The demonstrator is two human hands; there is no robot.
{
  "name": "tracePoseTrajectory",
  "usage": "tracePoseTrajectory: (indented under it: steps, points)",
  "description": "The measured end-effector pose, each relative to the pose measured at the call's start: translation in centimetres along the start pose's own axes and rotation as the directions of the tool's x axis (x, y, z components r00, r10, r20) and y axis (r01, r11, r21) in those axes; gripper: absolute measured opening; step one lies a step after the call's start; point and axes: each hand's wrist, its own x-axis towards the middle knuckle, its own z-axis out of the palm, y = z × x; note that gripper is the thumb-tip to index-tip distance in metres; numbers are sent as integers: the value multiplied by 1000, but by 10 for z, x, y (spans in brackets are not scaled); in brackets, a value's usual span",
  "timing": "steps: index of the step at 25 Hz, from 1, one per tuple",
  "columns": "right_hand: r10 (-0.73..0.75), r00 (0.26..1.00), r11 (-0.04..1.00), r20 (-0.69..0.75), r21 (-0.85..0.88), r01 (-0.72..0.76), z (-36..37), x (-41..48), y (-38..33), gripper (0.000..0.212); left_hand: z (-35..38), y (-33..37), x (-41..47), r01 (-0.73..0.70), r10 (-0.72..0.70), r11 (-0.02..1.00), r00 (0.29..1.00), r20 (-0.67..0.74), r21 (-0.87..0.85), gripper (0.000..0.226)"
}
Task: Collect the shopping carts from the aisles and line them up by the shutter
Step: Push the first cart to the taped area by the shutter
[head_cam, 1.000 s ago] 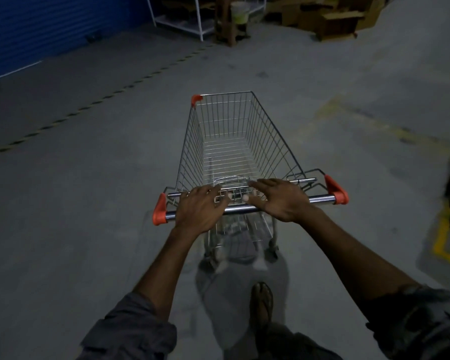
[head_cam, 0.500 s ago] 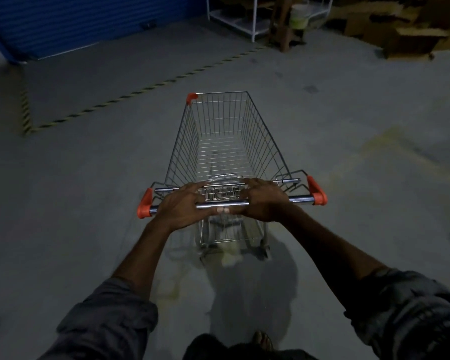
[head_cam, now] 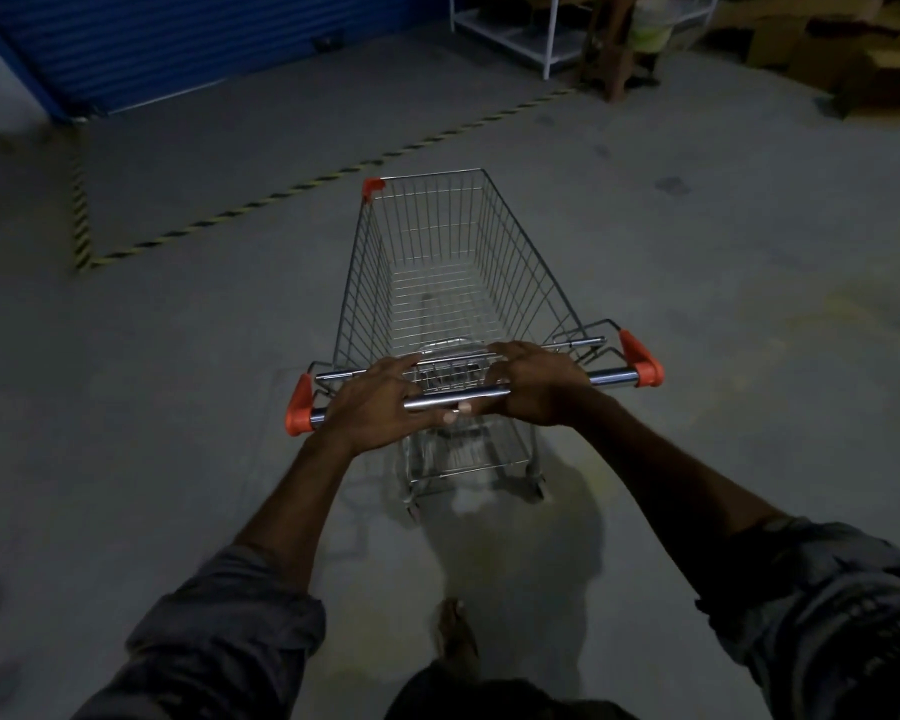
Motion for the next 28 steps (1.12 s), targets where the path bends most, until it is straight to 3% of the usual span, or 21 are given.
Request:
tracePoseTrajectory:
  steps: [2,7,11,14,18,24,28]
  points:
    - [-15,1000,1000,3,7,15,-16,25,-7,106,-11,-24,18,5,-5,1000,1000,11,-12,64]
    - [40,986,991,164,-131,-18,-31,102,-3,81,-27,-79,64,4,-4,999,1000,17,36,62]
    - [30,999,994,19,-109,-28,-32,153,2,66,-36,-119,100,-11,13,996,1000,-18,90,52]
    - [18,998,995,-53,-101,-23,-40,192,6,67,-44,-146,128,13,-5,995,997,-81,97,76]
    - [54,998,993,34,-106,-50,-59,257,21,66,-58,-171,177,78,-72,995,993,-90,60,93]
    - [39,998,990,46,-140,-33,-98,365,68,63,-71,-214,277,135,-126,985,989,-78,111,81]
    - [1,997,991,75,-135,9,-114,446,107,69,-88,-238,342,83,-61,982,990,-129,171,55]
